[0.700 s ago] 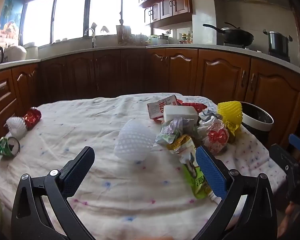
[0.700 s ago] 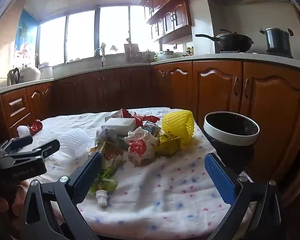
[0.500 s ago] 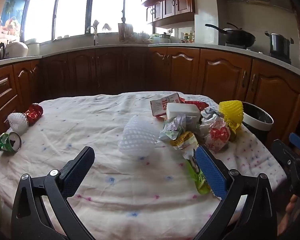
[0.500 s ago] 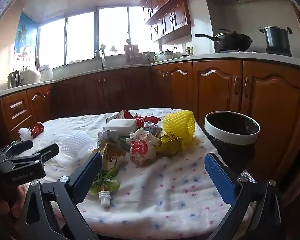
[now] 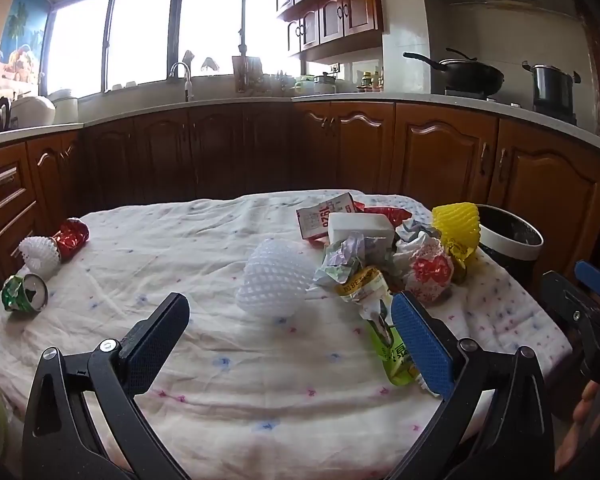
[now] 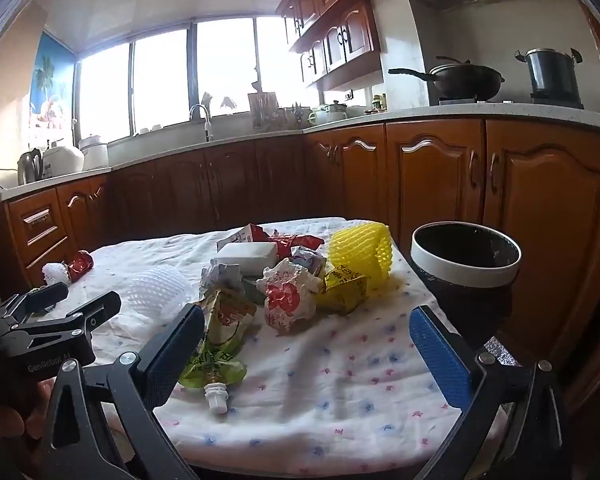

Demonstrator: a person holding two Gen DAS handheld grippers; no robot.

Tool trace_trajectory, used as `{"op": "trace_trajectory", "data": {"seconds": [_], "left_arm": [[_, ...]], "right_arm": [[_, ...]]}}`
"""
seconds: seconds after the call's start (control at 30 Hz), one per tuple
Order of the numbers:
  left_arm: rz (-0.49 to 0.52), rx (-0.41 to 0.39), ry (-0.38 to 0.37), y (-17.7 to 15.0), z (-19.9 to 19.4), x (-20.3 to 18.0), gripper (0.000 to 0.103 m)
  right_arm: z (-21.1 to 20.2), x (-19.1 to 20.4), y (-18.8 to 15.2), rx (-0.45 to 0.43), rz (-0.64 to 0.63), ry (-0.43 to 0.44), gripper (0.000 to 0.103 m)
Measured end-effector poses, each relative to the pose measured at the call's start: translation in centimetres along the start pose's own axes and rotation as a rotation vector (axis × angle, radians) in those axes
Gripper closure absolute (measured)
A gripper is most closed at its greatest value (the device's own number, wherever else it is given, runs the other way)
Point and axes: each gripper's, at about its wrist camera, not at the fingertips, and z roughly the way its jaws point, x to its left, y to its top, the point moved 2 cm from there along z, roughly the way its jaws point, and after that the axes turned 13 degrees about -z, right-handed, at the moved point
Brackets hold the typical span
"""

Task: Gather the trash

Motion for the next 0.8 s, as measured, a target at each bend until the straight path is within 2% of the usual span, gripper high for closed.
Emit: {"op": "trace_trajectory", "data": {"seconds": [0.8], "left_arm": [[0.000, -0.003, 0.004, 0.13, -0.13, -0.13, 0.000]], "right_arm": [[0.30, 0.40, -0.02, -0.005, 0.000, 0.014, 0.000]]}}
